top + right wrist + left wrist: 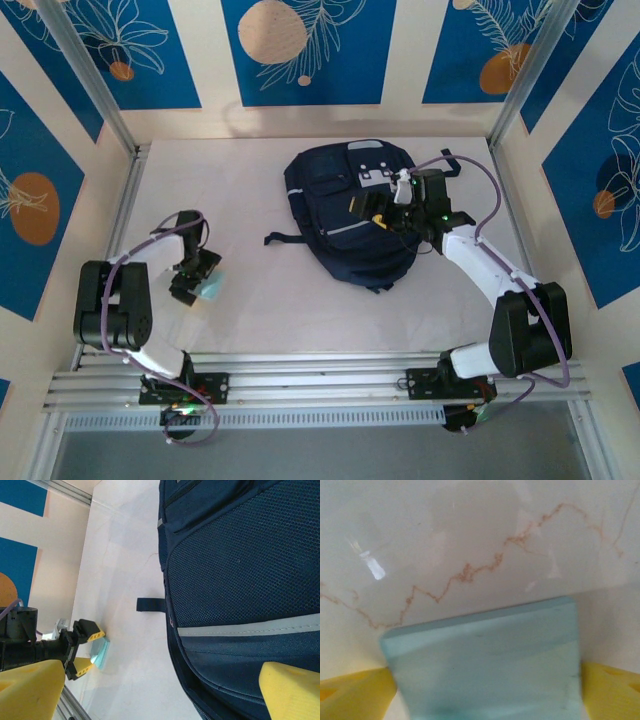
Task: Pack the student bag
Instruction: Pick up the personal item from the middle-left of the table, then pass the personal item.
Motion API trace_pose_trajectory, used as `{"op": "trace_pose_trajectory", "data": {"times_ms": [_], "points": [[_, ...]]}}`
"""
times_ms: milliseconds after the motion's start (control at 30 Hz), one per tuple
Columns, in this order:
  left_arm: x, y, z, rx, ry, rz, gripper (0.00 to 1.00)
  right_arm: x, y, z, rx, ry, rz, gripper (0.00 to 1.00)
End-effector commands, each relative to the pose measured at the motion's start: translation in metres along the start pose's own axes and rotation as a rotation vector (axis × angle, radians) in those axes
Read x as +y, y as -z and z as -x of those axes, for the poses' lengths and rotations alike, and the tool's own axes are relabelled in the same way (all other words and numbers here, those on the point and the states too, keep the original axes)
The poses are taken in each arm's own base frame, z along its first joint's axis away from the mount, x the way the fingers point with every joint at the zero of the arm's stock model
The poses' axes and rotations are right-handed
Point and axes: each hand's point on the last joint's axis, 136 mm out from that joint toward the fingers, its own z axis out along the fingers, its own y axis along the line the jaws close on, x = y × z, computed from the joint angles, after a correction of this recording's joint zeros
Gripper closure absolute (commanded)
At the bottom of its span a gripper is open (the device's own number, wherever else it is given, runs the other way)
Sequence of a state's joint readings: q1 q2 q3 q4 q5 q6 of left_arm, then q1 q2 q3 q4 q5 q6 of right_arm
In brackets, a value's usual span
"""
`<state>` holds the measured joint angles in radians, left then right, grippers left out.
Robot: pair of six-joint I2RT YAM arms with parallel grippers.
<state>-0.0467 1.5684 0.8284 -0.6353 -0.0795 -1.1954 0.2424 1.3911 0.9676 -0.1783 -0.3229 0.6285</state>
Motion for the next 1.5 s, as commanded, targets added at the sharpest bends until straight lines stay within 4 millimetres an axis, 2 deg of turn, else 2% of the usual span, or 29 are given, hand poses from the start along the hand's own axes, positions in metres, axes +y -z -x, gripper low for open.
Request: {"op": "trace_pose_trajectory", "data": {"times_ms": [0,67,167,333,533,700,867,1033,1333,1467], "points": [[-0.002,-0.013,0.002,-0.006,0.031,-0.045,0.15,0.007,0.003,-0.004,0.008,0.016,0.039,0.00],[-0.007,-0.006,0.004,-0.018,0.027,-0.078,0.20,0.010,0.000,-0.006,0.015,0.021,0.056,0.00],[-0.021,0.008,0.004,-0.023,0.023,-0.151,0.22,0.018,-0.005,-0.012,0.033,0.036,0.080,0.00],[-0.067,0.041,-0.002,-0.023,-0.022,-0.308,0.23,0.041,-0.023,-0.031,0.091,0.071,0.163,0.00],[-0.124,0.073,-0.027,0.015,-0.086,-0.463,0.22,0.076,-0.048,-0.059,0.161,0.153,0.294,0.01],[-0.155,0.086,-0.060,0.087,-0.122,-0.553,0.22,0.088,-0.076,-0.078,0.205,0.188,0.358,0.03],[-0.171,0.098,-0.094,0.169,-0.136,-0.626,0.22,0.104,-0.103,-0.086,0.219,0.217,0.438,0.07],[-0.177,0.106,-0.118,0.223,-0.143,-0.665,0.22,0.104,-0.125,-0.089,0.206,0.241,0.449,0.11],[-0.183,0.121,-0.136,0.255,-0.132,-0.722,0.22,0.098,-0.154,-0.090,0.169,0.246,0.426,0.19],[-0.184,0.121,-0.141,0.269,-0.133,-0.727,0.22,0.094,-0.163,-0.084,0.142,0.226,0.411,0.35]]}}
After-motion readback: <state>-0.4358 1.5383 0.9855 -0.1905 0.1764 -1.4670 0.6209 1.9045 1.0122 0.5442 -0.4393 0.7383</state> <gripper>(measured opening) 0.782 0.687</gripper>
